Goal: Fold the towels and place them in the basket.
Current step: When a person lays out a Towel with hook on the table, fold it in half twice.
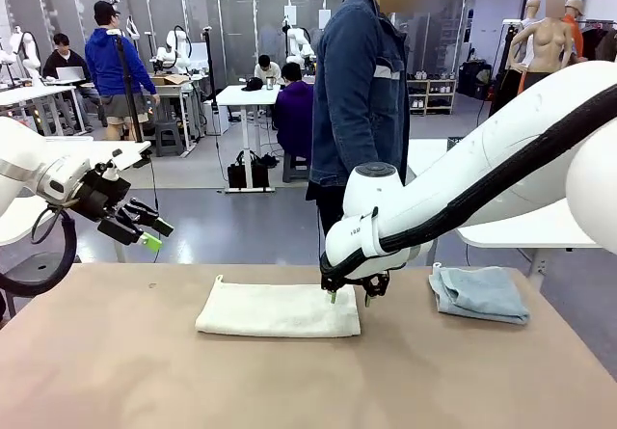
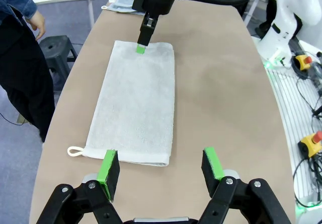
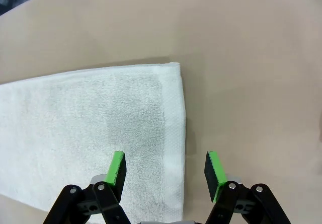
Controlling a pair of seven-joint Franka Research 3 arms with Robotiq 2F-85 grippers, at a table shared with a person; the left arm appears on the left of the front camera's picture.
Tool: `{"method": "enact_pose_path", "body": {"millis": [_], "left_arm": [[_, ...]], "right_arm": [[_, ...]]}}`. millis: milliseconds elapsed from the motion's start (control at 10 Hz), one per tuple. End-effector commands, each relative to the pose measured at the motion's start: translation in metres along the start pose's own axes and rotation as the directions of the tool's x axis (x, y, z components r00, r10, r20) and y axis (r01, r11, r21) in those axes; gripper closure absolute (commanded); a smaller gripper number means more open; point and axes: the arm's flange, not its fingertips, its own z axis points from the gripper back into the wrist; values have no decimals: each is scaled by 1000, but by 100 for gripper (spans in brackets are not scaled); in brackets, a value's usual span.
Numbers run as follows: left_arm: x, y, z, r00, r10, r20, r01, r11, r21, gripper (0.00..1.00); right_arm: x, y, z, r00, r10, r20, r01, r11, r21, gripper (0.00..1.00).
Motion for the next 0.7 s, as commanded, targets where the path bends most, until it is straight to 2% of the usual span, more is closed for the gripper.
{"method": "enact_pose_path", "body": {"millis": [0,400,500,600], "left_arm": [[1,-1,0,1000,-3,0,3,1000,1,17],[1,-1,0,1000,-3,0,3,1000,1,17],[1,-1,0,1000,-3,0,3,1000,1,17],[1,-1,0,1000,-3,0,3,1000,1,17]], "right_arm": [[0,12,-5,999,-50,20,52,997,-60,21],[0,14,-12,998,-56,2,56,996,-68,21],[0,14,-13,998,-57,6,57,996,-71,41],[1,14,-13,998,-56,11,56,996,-72,41]]}}
